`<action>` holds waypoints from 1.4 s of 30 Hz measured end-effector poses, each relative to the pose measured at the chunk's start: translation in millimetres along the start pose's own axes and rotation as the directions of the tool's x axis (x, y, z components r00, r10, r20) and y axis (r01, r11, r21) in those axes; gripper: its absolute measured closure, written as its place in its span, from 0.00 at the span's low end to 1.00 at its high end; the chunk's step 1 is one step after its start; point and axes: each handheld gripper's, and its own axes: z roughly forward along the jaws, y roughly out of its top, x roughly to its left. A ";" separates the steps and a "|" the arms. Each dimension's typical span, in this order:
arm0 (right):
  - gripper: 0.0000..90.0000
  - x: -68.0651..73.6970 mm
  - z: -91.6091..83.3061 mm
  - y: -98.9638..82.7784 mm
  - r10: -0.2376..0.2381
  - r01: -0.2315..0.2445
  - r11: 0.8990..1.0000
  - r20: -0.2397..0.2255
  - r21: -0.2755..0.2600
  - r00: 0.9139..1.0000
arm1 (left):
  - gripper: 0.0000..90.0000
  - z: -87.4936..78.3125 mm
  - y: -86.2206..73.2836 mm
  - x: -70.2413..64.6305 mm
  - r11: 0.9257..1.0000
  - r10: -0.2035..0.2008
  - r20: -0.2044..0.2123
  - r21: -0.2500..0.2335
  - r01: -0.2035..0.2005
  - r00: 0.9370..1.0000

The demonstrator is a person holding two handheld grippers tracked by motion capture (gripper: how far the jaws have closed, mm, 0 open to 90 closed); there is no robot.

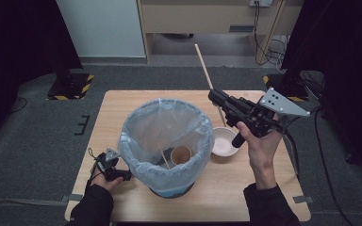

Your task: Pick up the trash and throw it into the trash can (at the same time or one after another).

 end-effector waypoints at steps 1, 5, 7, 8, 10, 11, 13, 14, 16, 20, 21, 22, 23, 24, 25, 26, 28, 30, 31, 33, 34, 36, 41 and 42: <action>0.95 1.2 2.3 -0.9 0.000 0.000 1.000 -0.005 0.005 1.000 | 0.00 0.0 0.0 0.0 1.000 0.000 0.000 0.000 0.000 1.000; 0.95 5.0 8.8 -3.4 0.013 -0.013 1.000 -0.027 0.010 1.000 | 0.00 0.0 0.0 0.0 1.000 0.000 0.000 0.000 0.000 1.000; 0.95 5.9 11.5 -5.4 0.024 -0.023 1.000 -0.034 0.012 0.999 | 0.00 0.0 0.0 0.0 1.000 0.000 0.000 0.000 0.000 1.000; 0.95 6.2 12.7 -6.5 0.025 -0.024 1.000 -0.035 0.015 0.999 | 0.00 0.0 0.0 0.0 1.000 0.000 0.000 0.000 0.000 1.000; 0.95 7.2 15.4 -9.0 0.028 -0.027 0.999 -0.040 0.022 0.999 | 0.00 0.0 0.0 0.0 1.000 0.000 0.000 0.000 0.000 1.000; 0.95 7.6 16.3 -9.7 0.030 -0.029 0.999 -0.043 0.023 0.999 | 0.00 0.0 0.0 0.0 1.000 0.000 0.000 0.000 0.000 1.000; 0.95 9.0 18.9 -11.6 0.034 -0.032 0.999 -0.049 0.027 0.998 | 0.00 0.0 0.0 0.0 1.000 0.000 0.000 0.000 0.000 1.000; 0.95 9.8 19.8 -11.7 0.030 -0.029 0.999 -0.050 0.032 0.998 | 0.00 0.0 0.0 0.0 1.000 0.000 0.000 0.000 0.000 1.000; 0.95 12.5 22.0 -11.1 0.022 -0.020 0.999 -0.054 0.039 0.998 | 0.00 0.0 0.0 0.0 1.000 0.000 0.000 0.000 0.000 1.000; 0.95 15.9 27.6 -8.9 0.013 -0.010 0.999 -0.063 0.046 0.998 | 0.00 0.0 0.0 0.0 1.000 0.000 0.000 0.000 0.000 1.000; 0.95 16.1 28.7 -9.3 0.021 -0.018 0.999 -0.069 0.042 0.997 | 0.00 0.0 0.0 0.0 1.000 0.000 0.000 0.000 0.000 1.000; 0.95 16.3 29.6 -10.0 0.026 -0.023 0.999 -0.073 0.044 0.997 | 0.00 0.0 0.0 0.0 1.000 0.000 0.000 0.000 0.000 1.000; 0.95 16.7 30.3 -10.9 0.026 -0.023 0.999 -0.072 0.049 0.997 | 0.00 0.0 0.0 0.0 1.000 0.000 0.000 0.000 0.000 1.000; 0.95 17.1 31.3 -12.2 0.025 -0.021 0.998 -0.074 0.052 0.997 | 0.00 0.0 0.0 0.0 1.000 0.000 0.000 0.000 0.000 1.000; 0.95 17.9 32.4 -13.5 0.027 -0.023 0.998 -0.076 0.057 0.997 | 0.00 0.0 0.0 0.0 1.000 0.000 0.000 0.000 0.000 1.000; 0.95 18.5 33.6 -14.9 0.028 -0.023 0.998 -0.080 0.063 0.996 | 0.00 0.0 0.0 0.0 1.000 0.000 0.000 0.000 0.000 1.000; 0.95 19.6 36.2 -17.9 0.032 -0.026 0.997 -0.086 0.076 0.996 | 0.00 0.0 0.0 0.0 1.000 0.000 0.000 0.000 0.000 1.000; 0.95 20.4 37.9 -19.7 0.037 -0.029 0.996 -0.090 0.084 0.995 | 0.00 0.0 0.0 0.0 1.000 0.000 0.000 0.000 0.000 1.000; 0.95 20.8 39.0 -21.0 0.038 -0.029 0.996 -0.093 0.089 0.995 | 0.00 0.0 0.0 0.0 1.000 0.000 0.000 0.000 0.000 1.000; 0.95 21.3 40.6 -22.7 0.042 -0.032 0.994 -0.098 0.101 0.994 | 0.00 0.0 0.0 0.0 1.000 0.000 0.000 0.000 0.000 1.000; 0.94 21.5 41.5 -23.5 0.044 -0.033 0.994 -0.102 0.105 0.994 | 0.00 0.0 0.0 0.0 1.000 0.000 0.000 0.000 0.000 1.000; 0.91 21.6 42.7 -24.8 0.046 -0.033 0.993 -0.110 0.112 0.993 | 0.00 0.0 0.0 0.0 1.000 0.000 0.000 0.000 0.000 1.000; 0.83 18.5 39.6 -21.2 0.034 -0.023 0.994 -0.103 0.110 0.994 | 0.00 0.0 0.0 0.0 1.000 0.000 0.000 0.000 0.000 1.000; 0.81 17.1 37.4 -19.2 0.030 -0.020 0.994 -0.093 0.105 0.995 | 0.00 0.0 0.0 0.0 1.000 0.000 0.000 0.000 0.000 1.000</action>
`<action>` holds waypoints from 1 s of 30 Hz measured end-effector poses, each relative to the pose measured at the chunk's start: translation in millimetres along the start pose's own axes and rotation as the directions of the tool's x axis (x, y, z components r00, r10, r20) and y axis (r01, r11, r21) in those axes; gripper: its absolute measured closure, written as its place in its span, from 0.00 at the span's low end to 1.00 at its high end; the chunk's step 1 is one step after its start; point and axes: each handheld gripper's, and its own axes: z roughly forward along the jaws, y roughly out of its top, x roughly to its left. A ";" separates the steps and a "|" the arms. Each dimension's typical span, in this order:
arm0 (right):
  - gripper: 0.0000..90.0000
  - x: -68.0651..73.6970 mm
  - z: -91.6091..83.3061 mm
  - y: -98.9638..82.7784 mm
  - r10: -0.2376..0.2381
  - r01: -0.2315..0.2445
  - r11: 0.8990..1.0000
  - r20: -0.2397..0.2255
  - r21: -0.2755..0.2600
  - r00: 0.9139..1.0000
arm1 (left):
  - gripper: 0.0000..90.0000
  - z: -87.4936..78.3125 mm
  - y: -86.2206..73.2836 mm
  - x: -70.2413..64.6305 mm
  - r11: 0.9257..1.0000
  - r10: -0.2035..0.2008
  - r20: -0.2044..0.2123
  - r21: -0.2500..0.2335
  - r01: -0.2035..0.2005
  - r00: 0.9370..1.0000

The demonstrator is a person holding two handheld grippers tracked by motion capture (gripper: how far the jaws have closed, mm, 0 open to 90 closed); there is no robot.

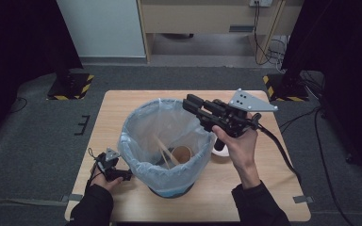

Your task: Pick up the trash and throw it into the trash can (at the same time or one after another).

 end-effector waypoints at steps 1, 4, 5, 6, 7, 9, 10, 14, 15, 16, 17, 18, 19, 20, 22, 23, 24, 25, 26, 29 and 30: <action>0.79 -0.9 -1.8 1.6 -0.008 0.008 1.000 0.011 -0.003 1.000 | 0.00 0.0 0.0 0.0 1.000 0.000 0.000 0.000 0.000 1.000; 0.73 -5.1 -10.8 9.4 -0.029 0.030 0.999 0.051 -0.013 0.998 | 0.00 0.0 0.0 0.0 1.000 0.000 0.000 0.000 0.000 1.000; 0.70 -6.4 -13.6 11.7 -0.037 0.038 0.999 0.064 -0.014 0.997 | 0.00 0.0 0.0 0.0 1.000 0.000 0.000 0.000 0.000 1.000; 0.69 -7.3 -15.6 13.2 -0.042 0.043 0.999 0.073 -0.015 0.996 | 0.00 0.0 0.0 0.0 1.000 0.000 0.000 0.000 0.000 1.000; 0.68 -8.5 -18.3 15.2 -0.048 0.049 0.999 0.085 -0.012 0.995 | 0.00 0.0 0.0 0.0 1.000 0.000 0.000 0.000 0.000 1.000; 0.66 -11.0 -23.9 18.4 -0.071 0.072 0.997 0.114 -0.004 0.991 | 0.00 0.0 0.0 0.0 1.000 0.000 0.000 0.000 0.000 1.000; 0.66 -12.1 -25.8 18.9 -0.071 0.072 0.997 0.121 -0.007 0.990 | 0.00 0.0 0.0 0.0 1.000 0.000 0.000 0.000 0.000 1.000; 0.64 -21.7 -37.2 16.4 -0.050 0.052 0.999 0.157 -0.008 0.986 | 0.00 0.0 0.0 0.0 1.000 0.000 0.000 0.000 0.000 1.000; 0.62 -23.9 -39.5 14.6 -0.051 0.053 0.999 0.172 -0.005 0.984 | 0.00 0.0 0.0 0.0 1.000 0.000 0.000 0.000 0.000 1.000; 0.62 -26.6 -41.8 12.2 -0.045 0.047 0.999 0.178 -0.006 0.983 | 0.00 0.0 0.0 0.0 1.000 0.000 0.000 0.000 0.000 1.000; 0.61 -30.2 -44.4 8.7 -0.039 0.040 0.999 0.186 0.001 0.982 | 0.00 0.0 0.0 0.0 1.000 0.000 0.000 0.000 0.000 1.000; 0.60 -33.4 -46.2 5.5 -0.038 0.037 0.999 0.199 0.009 0.979 | 0.00 0.0 0.0 0.0 1.000 0.000 0.000 0.000 0.000 1.000; 0.59 -36.9 -48.1 1.9 -0.037 0.034 0.999 0.213 0.018 0.976 | 0.00 0.0 0.0 0.0 1.000 0.000 0.000 0.000 0.000 1.000; 0.59 -39.7 -49.7 -0.9 -0.036 0.031 0.999 0.223 0.026 0.974 | 0.00 0.0 0.0 0.0 1.000 0.000 0.000 0.000 0.000 1.000; 0.56 -47.9 -54.0 -9.3 -0.028 0.018 0.999 0.251 0.041 0.968 | 0.00 0.0 0.0 0.0 1.000 0.000 0.000 0.000 0.000 1.000; 0.54 -52.2 -56.3 -13.7 -0.025 0.013 0.999 0.267 0.045 0.963 | 0.00 0.0 0.0 0.0 1.000 0.000 0.000 0.000 0.000 1.000; 0.53 -56.2 -58.8 -18.2 -0.018 0.004 0.999 0.281 0.047 0.960 | 0.00 0.0 0.0 0.0 1.000 0.000 0.000 0.000 0.000 1.000; 0.52 -60.4 -61.4 -22.7 -0.013 -0.001 0.999 0.293 0.047 0.956 | 0.00 0.0 0.0 0.0 1.000 0.000 0.000 0.000 0.000 1.000; 0.51 -64.2 -63.8 -27.1 -0.007 -0.009 0.999 0.305 0.050 0.952 | 0.00 0.0 0.0 0.0 1.000 0.000 0.000 0.000 0.000 1.000; 0.49 -75.5 -70.0 -38.9 -0.001 -0.024 0.997 0.345 0.068 0.939 | 0.00 0.0 0.0 0.0 1.000 0.000 0.000 0.000 0.000 1.000; 0.48 -79.7 -71.4 -41.7 -0.002 -0.029 0.996 0.357 0.081 0.934 | 0.00 0.0 0.0 0.0 1.000 0.000 0.000 0.000 0.000 1.000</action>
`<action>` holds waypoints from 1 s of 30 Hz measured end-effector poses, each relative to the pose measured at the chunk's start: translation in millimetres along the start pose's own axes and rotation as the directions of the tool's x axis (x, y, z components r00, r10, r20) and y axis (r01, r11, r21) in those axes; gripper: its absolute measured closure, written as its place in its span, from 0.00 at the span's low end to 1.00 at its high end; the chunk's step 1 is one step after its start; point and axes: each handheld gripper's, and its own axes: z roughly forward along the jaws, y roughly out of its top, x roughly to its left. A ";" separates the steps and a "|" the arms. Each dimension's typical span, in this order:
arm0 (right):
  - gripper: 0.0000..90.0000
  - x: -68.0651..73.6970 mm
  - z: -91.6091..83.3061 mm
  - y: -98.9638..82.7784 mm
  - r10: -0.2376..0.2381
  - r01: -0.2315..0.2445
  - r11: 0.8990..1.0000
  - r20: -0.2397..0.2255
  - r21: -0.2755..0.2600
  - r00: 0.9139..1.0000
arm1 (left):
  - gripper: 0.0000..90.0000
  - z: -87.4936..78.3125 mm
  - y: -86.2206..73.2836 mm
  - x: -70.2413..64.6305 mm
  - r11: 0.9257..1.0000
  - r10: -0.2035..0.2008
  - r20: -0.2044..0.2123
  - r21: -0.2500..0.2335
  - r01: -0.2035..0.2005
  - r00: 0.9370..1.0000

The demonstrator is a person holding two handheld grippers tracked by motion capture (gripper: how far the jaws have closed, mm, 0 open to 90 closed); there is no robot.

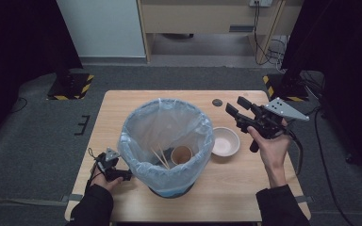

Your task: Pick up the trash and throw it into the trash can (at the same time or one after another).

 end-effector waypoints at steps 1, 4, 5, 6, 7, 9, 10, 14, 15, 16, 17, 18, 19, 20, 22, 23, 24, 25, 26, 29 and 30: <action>0.48 -4.8 0.1 -3.1 -0.001 0.000 1.000 0.019 0.012 1.000 | 0.00 0.0 0.0 0.0 1.000 0.000 0.000 0.000 0.000 1.000; 0.44 -14.7 0.7 -12.0 -0.015 0.012 0.999 0.064 0.048 0.998 | 0.00 0.0 0.0 0.0 1.000 0.000 0.000 0.000 0.000 1.000; 0.44 -16.8 1.1 -14.5 -0.020 0.016 0.998 0.073 0.057 0.997 | 0.00 0.0 0.0 0.0 1.000 0.000 0.000 0.000 0.000 1.000; 0.43 -19.1 1.6 -17.0 -0.025 0.020 0.998 0.080 0.067 0.996 | 0.00 0.0 0.0 0.0 1.000 0.000 0.000 0.000 0.000 1.000; 0.43 -22.5 2.6 -21.1 -0.023 0.016 0.997 0.088 0.081 0.996 | 0.00 0.0 0.0 0.0 1.000 0.000 0.000 0.000 0.000 1.000; 0.43 -28.6 4.3 -27.4 -0.019 0.009 0.995 0.099 0.102 0.995 | 0.00 0.0 0.0 0.0 1.000 0.000 0.000 0.000 0.000 1.000; 0.43 -30.9 5.0 -29.7 -0.017 0.006 0.994 0.103 0.109 0.994 | 0.00 0.0 0.0 0.0 1.000 0.000 0.000 0.000 0.000 1.000; 0.44 -42.9 9.6 -44.0 -0.017 -0.004 0.988 0.130 0.154 0.991 | 0.00 0.0 0.0 0.0 1.000 0.000 0.000 0.000 0.000 1.000; 0.44 -45.9 10.7 -48.3 -0.021 -0.004 0.985 0.141 0.171 0.990 | 0.00 0.0 0.0 0.0 1.000 0.000 0.000 0.000 0.000 1.000; 0.45 -49.3 12.0 -52.8 -0.025 -0.004 0.982 0.151 0.187 0.988 | 0.00 0.0 0.0 0.0 1.000 0.000 0.000 0.000 0.000 1.000; 0.46 -53.4 13.3 -58.7 -0.023 -0.010 0.979 0.162 0.203 0.987 | 0.00 0.0 0.0 0.0 1.000 0.000 0.000 0.000 0.000 1.000; 0.47 -55.9 13.9 -62.5 -0.023 -0.013 0.977 0.167 0.212 0.986 | 0.00 0.0 0.0 0.0 1.000 0.000 0.000 0.000 0.000 1.000; 0.49 -58.9 14.9 -67.9 -0.021 -0.020 0.974 0.177 0.225 0.984 | 0.00 0.0 0.0 0.0 1.000 0.000 0.000 0.000 0.000 1.000; 0.49 -62.0 15.9 -73.4 -0.022 -0.023 0.970 0.184 0.242 0.983 | 0.00 0.0 0.0 0.0 1.000 0.000 0.000 0.000 0.000 1.000; 0.51 -68.7 18.6 -85.6 -0.031 -0.028 0.959 0.201 0.283 0.979 | 0.00 0.0 0.0 0.0 1.000 0.000 0.000 0.000 0.000 1.000; 0.51 -71.5 19.7 -90.7 -0.031 -0.033 0.954 0.208 0.298 0.978 | 0.00 0.0 0.0 0.0 1.000 0.000 0.000 0.000 0.000 1.000; 0.51 -73.6 20.3 -94.3 -0.034 -0.034 0.951 0.213 0.308 0.977 | 0.00 0.0 0.0 0.0 1.000 0.000 0.000 0.000 0.000 1.000; 0.51 -75.8 21.0 -98.8 -0.030 -0.043 0.946 0.220 0.321 0.975 | 0.00 0.0 0.0 0.0 1.000 0.000 0.000 0.000 0.000 1.000; 0.52 -78.2 21.3 -102.9 -0.030 -0.048 0.941 0.225 0.334 0.974 | 0.00 0.0 0.0 0.0 1.000 0.000 0.000 0.000 0.000 1.000; 0.52 -83.1 22.1 -115.2 -0.019 -0.070 0.932 0.239 0.356 0.971 | 0.00 0.0 0.0 0.0 1.000 0.000 0.000 0.000 0.000 1.000; 0.53 -84.1 22.8 -119.7 -0.013 -0.079 0.927 0.242 0.366 0.970 | 0.00 0.0 0.0 0.0 1.000 0.000 0.000 0.000 0.000 1.000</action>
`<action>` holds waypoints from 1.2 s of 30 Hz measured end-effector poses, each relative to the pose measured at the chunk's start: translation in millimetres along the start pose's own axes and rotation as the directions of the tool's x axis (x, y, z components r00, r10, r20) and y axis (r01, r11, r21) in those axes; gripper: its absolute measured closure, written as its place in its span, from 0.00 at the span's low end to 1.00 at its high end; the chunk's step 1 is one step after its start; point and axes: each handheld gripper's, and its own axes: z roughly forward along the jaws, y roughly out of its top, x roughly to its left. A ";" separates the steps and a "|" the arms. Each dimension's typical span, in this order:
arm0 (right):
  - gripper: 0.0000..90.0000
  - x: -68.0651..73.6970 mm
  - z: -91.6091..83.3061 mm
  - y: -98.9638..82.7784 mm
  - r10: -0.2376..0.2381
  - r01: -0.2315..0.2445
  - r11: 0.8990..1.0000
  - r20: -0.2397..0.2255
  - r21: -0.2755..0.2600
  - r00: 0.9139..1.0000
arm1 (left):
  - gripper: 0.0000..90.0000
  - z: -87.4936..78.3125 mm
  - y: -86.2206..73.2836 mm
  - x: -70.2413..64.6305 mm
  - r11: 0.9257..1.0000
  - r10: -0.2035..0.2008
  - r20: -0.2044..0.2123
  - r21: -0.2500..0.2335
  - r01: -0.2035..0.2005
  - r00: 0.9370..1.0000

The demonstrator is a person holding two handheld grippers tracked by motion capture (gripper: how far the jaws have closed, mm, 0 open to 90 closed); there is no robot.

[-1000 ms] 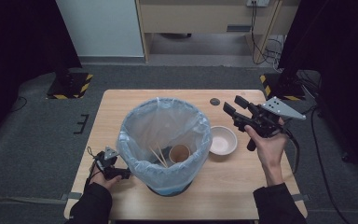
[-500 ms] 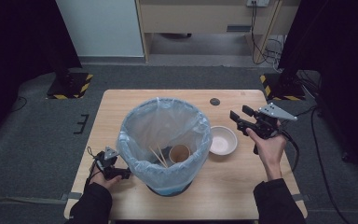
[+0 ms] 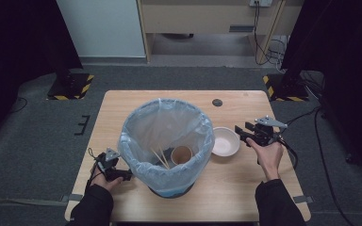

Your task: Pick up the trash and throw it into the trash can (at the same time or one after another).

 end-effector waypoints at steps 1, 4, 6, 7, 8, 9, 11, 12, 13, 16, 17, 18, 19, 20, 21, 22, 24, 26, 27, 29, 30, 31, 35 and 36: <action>0.53 -0.8 2.6 -3.7 -0.001 0.001 1.000 0.004 0.016 1.000 | 0.00 0.0 0.0 0.0 1.000 0.000 0.000 0.000 0.000 1.000; 0.55 -3.0 10.0 -14.5 0.001 -0.002 0.998 0.016 0.064 1.000 | 0.00 0.0 0.0 0.0 1.000 0.000 0.000 0.000 0.000 1.000; 0.55 -4.3 14.2 -20.4 0.004 -0.006 0.996 0.023 0.092 1.000 | 0.00 0.0 0.0 0.0 1.000 0.000 0.000 0.000 0.000 1.000; 0.55 -5.2 15.8 -22.9 0.006 -0.009 0.995 0.026 0.103 1.000 | 0.00 0.0 0.0 0.0 1.000 0.000 0.000 0.000 0.000 1.000; 0.55 -6.0 17.7 -25.4 0.013 -0.016 0.994 0.028 0.110 1.000 | 0.00 0.0 0.0 0.0 1.000 0.000 0.000 0.000 0.000 1.000; 0.55 -6.9 19.1 -27.2 0.013 -0.016 0.993 0.030 0.115 0.999 | 0.00 0.0 0.0 0.0 1.000 0.000 0.000 0.000 0.000 1.000; 0.55 -8.2 21.4 -30.2 0.020 -0.024 0.992 0.032 0.124 0.999 | 0.00 0.0 0.0 0.0 1.000 0.000 0.000 0.000 0.000 1.000; 0.55 -8.7 22.7 -31.8 0.019 -0.023 0.991 0.031 0.131 0.999 | 0.00 0.0 0.0 0.0 1.000 0.000 0.000 0.000 0.000 1.000; 0.55 -9.1 24.3 -33.6 0.017 -0.021 0.990 0.033 0.141 0.999 | 0.00 0.0 0.0 0.0 1.000 0.000 0.000 0.000 0.000 1.000; 0.55 -9.0 28.3 -37.5 0.020 -0.024 0.987 0.031 0.160 0.999 | 0.00 0.0 0.0 0.0 1.000 0.000 0.000 0.000 0.000 1.000; 0.55 -9.3 29.8 -38.9 0.015 -0.020 0.986 0.030 0.167 0.999 | 0.00 0.0 0.0 0.0 1.000 0.000 0.000 0.000 0.000 1.000; 0.55 -9.0 31.0 -40.0 0.016 -0.022 0.985 0.032 0.174 0.999 | 0.00 0.0 0.0 0.0 1.000 0.000 0.000 0.000 0.000 1.000; 0.56 -8.6 32.7 -41.3 0.013 -0.019 0.984 0.031 0.179 0.999 | 0.00 0.0 0.0 0.0 1.000 0.000 0.000 0.000 0.000 1.000; 0.58 -8.2 33.5 -41.7 0.014 -0.020 0.983 0.030 0.185 0.999 | 0.00 0.0 0.0 0.0 1.000 0.000 0.000 0.000 0.000 1.000; 0.59 -7.9 33.9 -41.9 0.014 -0.020 0.982 0.029 0.189 0.999 | 0.00 0.0 0.0 0.0 1.000 0.000 0.000 0.000 0.000 1.000; 0.60 -7.5 34.3 -42.2 0.016 -0.021 0.981 0.028 0.191 0.999 | 0.00 0.0 0.0 0.0 1.000 0.000 0.000 0.000 0.000 1.000; 0.62 -6.8 35.5 -42.8 0.018 -0.023 0.979 0.026 0.203 0.999 | 0.00 0.0 0.0 0.0 1.000 0.000 0.000 0.000 0.000 1.000; 0.64 -5.8 36.3 -43.7 0.019 -0.024 0.976 0.026 0.215 0.999 | 0.00 0.0 0.0 0.0 1.000 0.000 0.000 0.000 0.000 1.000; 0.66 -5.3 36.9 -44.3 0.020 -0.025 0.975 0.024 0.220 1.000 | 0.00 0.0 0.0 0.0 1.000 0.000 0.000 0.000 0.000 1.000; 0.69 -4.5 37.4 -45.0 0.023 -0.027 0.972 0.021 0.233 1.000 | 0.00 0.0 0.0 0.0 1.000 0.000 0.000 0.000 0.000 1.000; 0.71 -4.3 37.6 -45.3 0.022 -0.026 0.972 0.020 0.235 1.000 | 0.00 0.0 0.0 0.0 1.000 0.000 0.000 0.000 0.000 1.000; 0.72 -3.6 37.9 -45.5 0.028 -0.031 0.971 0.017 0.239 0.999 | 0.00 0.0 0.0 0.0 1.000 0.000 0.000 0.000 0.000 1.000; 0.80 -2.4 37.8 -45.8 0.032 -0.034 0.968 0.014 0.250 0.999 | 0.00 0.0 0.0 0.0 1.000 0.000 0.000 0.000 0.000 1.000; 0.81 -1.9 37.8 -45.8 0.027 -0.030 0.967 0.015 0.253 1.000 | 0.00 0.0 0.0 0.0 1.000 0.000 0.000 0.000 0.000 1.000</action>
